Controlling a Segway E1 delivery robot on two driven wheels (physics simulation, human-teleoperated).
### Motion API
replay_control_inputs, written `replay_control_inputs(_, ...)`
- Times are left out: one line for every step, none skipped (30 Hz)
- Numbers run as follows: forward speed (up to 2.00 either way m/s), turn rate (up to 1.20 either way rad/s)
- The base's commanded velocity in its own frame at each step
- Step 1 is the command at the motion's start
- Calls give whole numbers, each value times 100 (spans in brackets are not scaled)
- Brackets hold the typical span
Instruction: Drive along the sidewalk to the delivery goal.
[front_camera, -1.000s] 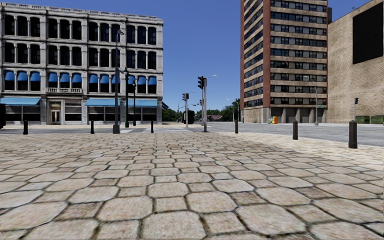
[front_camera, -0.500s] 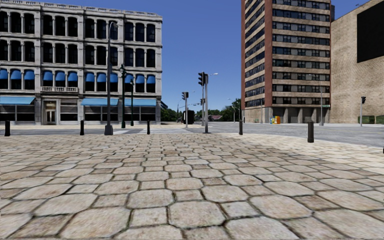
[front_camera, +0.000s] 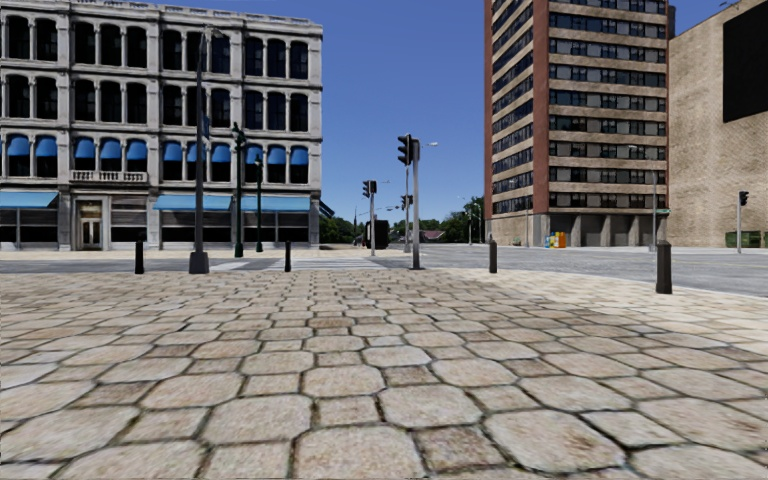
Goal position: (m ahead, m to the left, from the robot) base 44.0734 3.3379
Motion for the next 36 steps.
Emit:
replay_control_inputs(200, 0)
replay_control_inputs(200, 0)
replay_control_inputs(200, 0)
replay_control_inputs(200, 0)
replay_control_inputs(200, 0)
replay_control_inputs(200, 0)
replay_control_inputs(200, 0)
replay_control_inputs(200, 0)
replay_control_inputs(200, 0)
replay_control_inputs(200, 0)
replay_control_inputs(200, 4)
replay_control_inputs(200, 6)
replay_control_inputs(200, 6)
replay_control_inputs(200, 7)
replay_control_inputs(200, 12)
replay_control_inputs(200, 16)
replay_control_inputs(200, 16)
replay_control_inputs(200, 18)
replay_control_inputs(200, 23)
replay_control_inputs(200, 23)
replay_control_inputs(200, 27)
replay_control_inputs(200, 29)
replay_control_inputs(200, 29)
replay_control_inputs(200, 29)
replay_control_inputs(200, 20)
replay_control_inputs(200, 20)
replay_control_inputs(200, 5)
replay_control_inputs(200, 0)
replay_control_inputs(200, 0)
replay_control_inputs(200, 0)
replay_control_inputs(200, 0)
replay_control_inputs(200, 0)
replay_control_inputs(200, 0)
replay_control_inputs(200, 0)
replay_control_inputs(200, 0)
replay_control_inputs(200, 0)
